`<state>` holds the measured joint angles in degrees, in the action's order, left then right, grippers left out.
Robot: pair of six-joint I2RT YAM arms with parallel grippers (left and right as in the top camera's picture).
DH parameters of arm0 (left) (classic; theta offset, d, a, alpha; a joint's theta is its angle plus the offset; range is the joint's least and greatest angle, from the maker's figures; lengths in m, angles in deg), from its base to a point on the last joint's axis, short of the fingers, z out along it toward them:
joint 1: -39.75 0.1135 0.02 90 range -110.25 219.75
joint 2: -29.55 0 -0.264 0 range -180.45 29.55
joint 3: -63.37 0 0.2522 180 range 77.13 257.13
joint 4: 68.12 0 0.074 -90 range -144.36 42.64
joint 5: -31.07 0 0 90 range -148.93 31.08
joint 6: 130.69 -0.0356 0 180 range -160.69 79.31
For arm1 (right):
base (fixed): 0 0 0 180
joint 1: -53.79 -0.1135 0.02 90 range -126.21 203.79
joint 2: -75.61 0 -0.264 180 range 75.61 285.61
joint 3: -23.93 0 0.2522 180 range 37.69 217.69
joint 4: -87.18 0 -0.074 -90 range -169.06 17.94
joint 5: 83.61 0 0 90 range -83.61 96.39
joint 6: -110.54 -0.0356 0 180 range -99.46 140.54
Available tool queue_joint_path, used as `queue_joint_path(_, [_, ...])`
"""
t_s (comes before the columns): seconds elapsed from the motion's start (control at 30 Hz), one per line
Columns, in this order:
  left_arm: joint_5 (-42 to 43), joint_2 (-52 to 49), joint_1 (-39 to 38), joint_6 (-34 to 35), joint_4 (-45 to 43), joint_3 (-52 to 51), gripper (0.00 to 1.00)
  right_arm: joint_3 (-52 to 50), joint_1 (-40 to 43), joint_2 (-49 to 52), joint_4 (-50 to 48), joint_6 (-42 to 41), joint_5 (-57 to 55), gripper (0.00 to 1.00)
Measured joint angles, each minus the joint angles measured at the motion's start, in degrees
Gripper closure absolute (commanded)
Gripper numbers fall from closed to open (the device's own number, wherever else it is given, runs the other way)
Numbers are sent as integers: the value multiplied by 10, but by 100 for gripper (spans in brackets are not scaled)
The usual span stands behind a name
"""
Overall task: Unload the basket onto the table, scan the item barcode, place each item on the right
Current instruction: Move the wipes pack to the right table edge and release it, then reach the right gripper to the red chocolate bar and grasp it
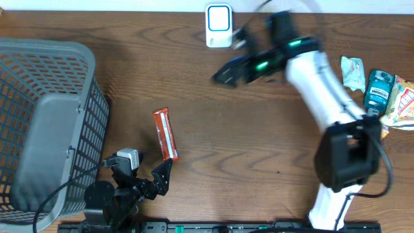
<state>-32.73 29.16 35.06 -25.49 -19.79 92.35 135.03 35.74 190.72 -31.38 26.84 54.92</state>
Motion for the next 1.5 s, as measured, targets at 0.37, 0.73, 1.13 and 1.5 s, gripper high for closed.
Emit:
queue_joint_path(0.37, [0, 0, 0, 0, 0, 0, 2, -18, -269, 23, -93, -147, -266, 73])
queue_joint_path(0.73, [0, 0, 0, 0, 0, 0, 2, -19, -299, 100, -205, -247, -252, 99])
queue_joint_path(1.13, [0, 0, 0, 0, 0, 0, 2, -24, -288, 122, -60, -214, -231, 99])
queue_joint_path(1.5, [0, 0, 0, 0, 0, 0, 2, -24, -294, 122, -98, -190, -235, 93])
